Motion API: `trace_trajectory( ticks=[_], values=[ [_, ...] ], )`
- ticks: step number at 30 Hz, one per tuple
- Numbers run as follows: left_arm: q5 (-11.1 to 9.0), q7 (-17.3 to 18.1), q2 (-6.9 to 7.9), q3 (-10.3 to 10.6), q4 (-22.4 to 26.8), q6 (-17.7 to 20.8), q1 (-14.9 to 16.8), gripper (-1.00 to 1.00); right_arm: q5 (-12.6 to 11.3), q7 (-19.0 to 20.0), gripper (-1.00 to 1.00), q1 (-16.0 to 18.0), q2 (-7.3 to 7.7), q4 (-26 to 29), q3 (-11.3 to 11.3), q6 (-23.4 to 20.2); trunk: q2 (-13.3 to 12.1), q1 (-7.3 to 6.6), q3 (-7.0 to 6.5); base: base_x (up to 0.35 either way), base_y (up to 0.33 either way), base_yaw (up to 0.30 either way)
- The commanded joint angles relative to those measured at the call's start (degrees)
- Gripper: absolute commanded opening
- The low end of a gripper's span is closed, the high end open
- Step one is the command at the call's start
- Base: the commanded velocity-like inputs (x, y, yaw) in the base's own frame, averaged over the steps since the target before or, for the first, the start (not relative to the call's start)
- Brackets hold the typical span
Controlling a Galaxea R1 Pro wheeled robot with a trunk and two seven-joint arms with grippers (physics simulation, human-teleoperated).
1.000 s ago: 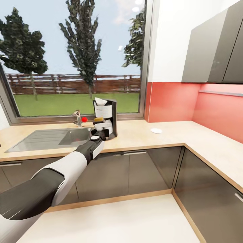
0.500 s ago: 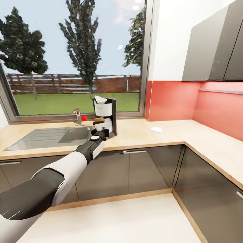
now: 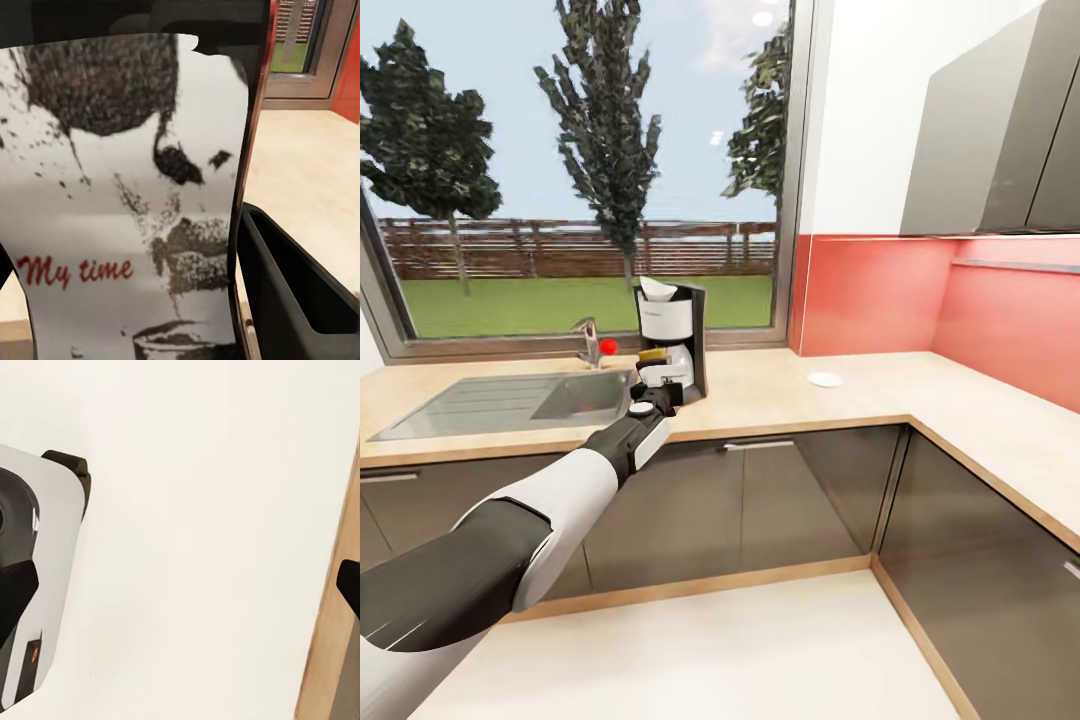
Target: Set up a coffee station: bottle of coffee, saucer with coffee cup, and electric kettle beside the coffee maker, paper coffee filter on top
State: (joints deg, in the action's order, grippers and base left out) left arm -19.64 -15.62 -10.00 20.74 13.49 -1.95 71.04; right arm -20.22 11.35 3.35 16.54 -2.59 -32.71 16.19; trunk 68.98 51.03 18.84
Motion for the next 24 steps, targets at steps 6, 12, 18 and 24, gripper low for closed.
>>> trace_trajectory(
  ticks=[6, 12, 18, 24],
  values=[
    [-0.3, -0.3, 0.00, 0.4, 0.0, -0.2, 0.1, -1.00, -0.6, 0.4, 1.00, 0.1, -0.02, -0.2, -0.3, 0.3, 2.1, 1.11, 0.97, 0.000, 0.000, 0.000],
    [-0.3, -0.3, 0.00, 0.4, 0.0, -0.2, 0.1, -1.00, -0.6, 0.4, 1.00, 0.1, -0.02, -0.2, -0.3, 0.3, 2.1, 1.11, 0.97, 0.000, 0.000, 0.000],
    [-0.3, -0.3, 0.00, 0.4, 0.0, -0.2, 0.0, -1.00, -0.6, 0.4, 1.00, 0.1, -0.02, -0.2, -0.3, 0.3, 2.1, 1.11, 0.97, 0.005, 0.000, 0.000],
    [-0.3, -0.3, 0.00, 0.4, 0.0, -0.2, -0.2, -1.00, -0.6, 0.4, 1.00, 0.1, -0.02, -0.2, -0.3, 0.3, 2.1, 1.11, 0.97, 0.164, 0.000, 0.000]
  ],
)
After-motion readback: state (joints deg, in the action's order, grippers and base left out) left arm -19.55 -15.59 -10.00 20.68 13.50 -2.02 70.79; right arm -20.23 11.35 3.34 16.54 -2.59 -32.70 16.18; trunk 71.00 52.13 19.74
